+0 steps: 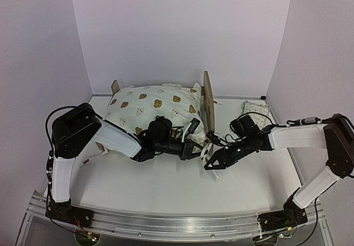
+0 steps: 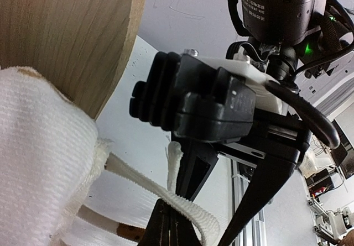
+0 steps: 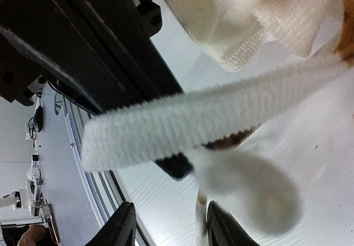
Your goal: Set up the pet bed
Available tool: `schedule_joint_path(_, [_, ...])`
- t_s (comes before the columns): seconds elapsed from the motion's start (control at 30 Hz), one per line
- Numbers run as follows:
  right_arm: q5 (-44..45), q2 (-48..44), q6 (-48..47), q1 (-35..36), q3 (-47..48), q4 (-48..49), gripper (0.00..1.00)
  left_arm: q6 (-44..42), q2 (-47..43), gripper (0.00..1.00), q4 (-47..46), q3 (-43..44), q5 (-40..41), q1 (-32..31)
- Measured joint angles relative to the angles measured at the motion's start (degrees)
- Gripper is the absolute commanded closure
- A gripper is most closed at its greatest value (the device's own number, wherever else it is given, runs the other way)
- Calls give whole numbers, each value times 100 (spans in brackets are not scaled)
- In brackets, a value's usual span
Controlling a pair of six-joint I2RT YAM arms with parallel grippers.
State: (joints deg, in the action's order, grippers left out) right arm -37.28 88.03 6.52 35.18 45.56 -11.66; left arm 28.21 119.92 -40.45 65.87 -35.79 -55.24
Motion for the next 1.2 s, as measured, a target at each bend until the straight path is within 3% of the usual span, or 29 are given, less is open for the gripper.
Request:
schedule_joint_path(0.17, [6,1,48,0,-111,48,91,35,0,100,0,0,2,0])
schedule_joint_path(0.27, [29,4,108,0,-168,87,99,35,-2,100,-2,-10,4,0])
schedule_joint_path(0.5, [285,3,165,0,-237,176,100,31,-44,100,197,-111,186,0])
schedule_joint_path(0.73, [696,-220,292,0,-356,181,100,20,-624,100,979,-439,930,-26])
schedule_joint_path(1.2, [1352,-568,534,0,-526,195,100,-136,-840,100,3394,522,3674,-743])
